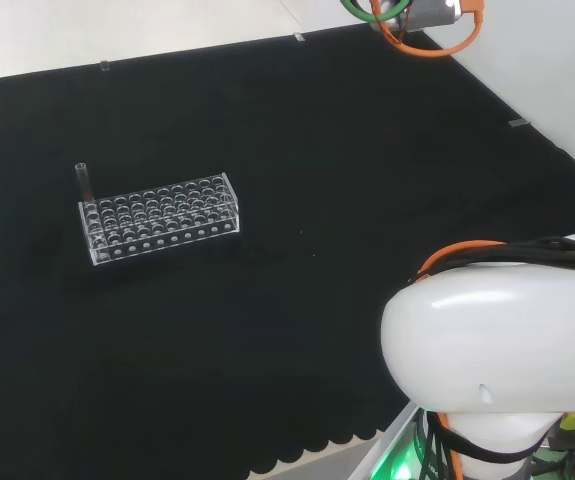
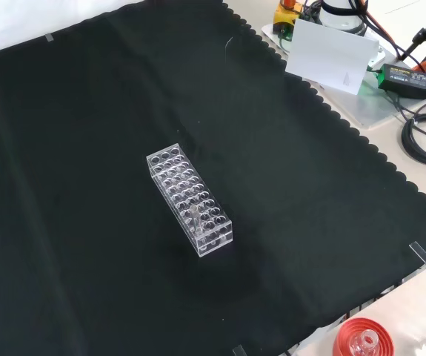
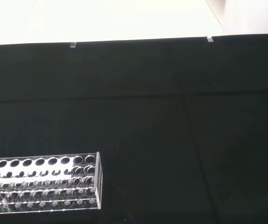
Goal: Pick up the test tube.
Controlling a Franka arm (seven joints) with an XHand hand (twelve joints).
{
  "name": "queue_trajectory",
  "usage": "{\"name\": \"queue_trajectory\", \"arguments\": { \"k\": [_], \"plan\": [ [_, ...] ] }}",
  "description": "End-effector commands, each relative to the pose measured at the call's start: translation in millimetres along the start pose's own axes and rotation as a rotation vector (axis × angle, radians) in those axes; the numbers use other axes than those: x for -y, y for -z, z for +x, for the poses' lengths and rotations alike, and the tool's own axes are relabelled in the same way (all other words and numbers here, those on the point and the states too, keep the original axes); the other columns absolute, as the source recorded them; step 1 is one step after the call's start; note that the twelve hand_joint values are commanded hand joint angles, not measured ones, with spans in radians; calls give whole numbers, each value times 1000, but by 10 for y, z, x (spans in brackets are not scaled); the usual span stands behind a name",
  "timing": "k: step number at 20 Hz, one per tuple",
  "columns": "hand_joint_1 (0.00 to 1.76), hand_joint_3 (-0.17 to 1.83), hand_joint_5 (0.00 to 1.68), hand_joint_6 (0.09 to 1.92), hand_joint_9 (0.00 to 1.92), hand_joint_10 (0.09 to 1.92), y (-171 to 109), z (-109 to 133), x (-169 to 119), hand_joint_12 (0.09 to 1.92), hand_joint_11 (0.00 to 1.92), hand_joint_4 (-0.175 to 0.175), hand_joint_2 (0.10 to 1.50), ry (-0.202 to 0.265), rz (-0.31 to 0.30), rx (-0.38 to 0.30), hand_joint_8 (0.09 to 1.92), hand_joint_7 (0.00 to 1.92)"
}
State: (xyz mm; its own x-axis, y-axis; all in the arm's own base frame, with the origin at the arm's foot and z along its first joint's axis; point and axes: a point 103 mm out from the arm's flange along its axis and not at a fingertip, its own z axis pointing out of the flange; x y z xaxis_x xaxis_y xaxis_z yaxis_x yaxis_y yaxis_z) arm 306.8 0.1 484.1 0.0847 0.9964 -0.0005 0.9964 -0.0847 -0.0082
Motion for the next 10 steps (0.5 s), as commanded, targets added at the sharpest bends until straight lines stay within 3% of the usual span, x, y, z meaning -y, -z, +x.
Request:
{"name": "queue_trajectory", "arguments": {
  "k": [1, 3, 5, 10],
  "plan": [
    [731, 605, 131, 171, 38, 917, -69, 346, -110, 1447, 0, -69, 665, 10, -1, 41, 778, 63],
    [729, 582, 143, 125, 9, 970, -95, 504, -160, 1486, 0, -68, 675, 12, -3, 43, 815, 44],
    [729, 575, 147, 110, 1, 985, -95, 510, -159, 1497, 0, -68, 679, 15, -7, 35, 826, 38],
    [728, 572, 150, 102, 0, 992, -52, 231, -137, 1502, 0, -67, 680, 27, -8, 10, 833, 36]
  ]
}}
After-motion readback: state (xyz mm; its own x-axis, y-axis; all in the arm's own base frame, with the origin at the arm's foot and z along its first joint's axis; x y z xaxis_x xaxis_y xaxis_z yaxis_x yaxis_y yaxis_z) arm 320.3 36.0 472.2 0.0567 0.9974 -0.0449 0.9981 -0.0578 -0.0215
